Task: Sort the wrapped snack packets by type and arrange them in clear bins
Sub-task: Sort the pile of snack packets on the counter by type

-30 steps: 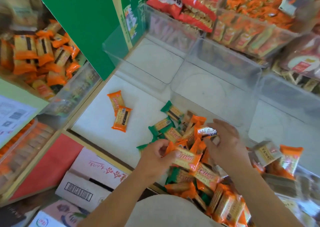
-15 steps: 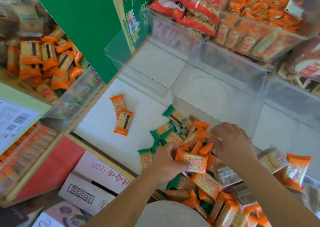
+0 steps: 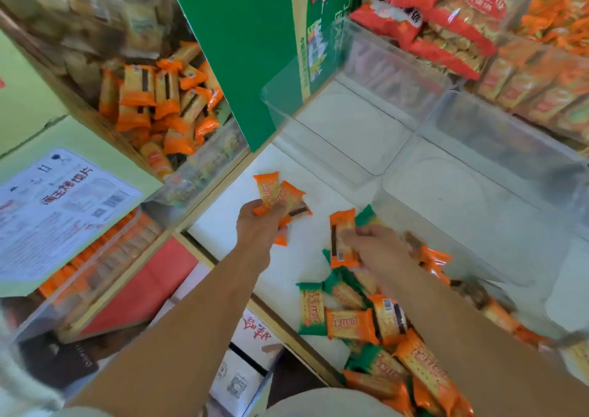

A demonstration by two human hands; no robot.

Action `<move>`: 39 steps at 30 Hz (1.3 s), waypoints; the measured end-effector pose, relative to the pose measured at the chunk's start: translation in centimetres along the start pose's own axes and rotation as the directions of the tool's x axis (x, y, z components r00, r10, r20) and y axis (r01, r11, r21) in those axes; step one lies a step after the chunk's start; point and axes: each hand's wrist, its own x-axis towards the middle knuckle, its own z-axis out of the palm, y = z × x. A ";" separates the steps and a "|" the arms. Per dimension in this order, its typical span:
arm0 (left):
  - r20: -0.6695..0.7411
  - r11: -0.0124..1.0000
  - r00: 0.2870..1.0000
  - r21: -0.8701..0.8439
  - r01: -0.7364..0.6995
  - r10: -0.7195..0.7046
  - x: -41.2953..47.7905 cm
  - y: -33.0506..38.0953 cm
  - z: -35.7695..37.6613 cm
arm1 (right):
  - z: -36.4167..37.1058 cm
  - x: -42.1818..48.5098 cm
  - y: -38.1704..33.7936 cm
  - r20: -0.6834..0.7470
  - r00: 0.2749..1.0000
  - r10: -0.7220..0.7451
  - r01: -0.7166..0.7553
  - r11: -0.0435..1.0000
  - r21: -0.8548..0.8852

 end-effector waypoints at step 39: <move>0.640 0.719 0.756 0.589 -0.368 -0.137 -2.9 -12.2 1.6 | -5.8 2.1 2.8 0.101 0.914 -0.393 0.344 0.618 -0.707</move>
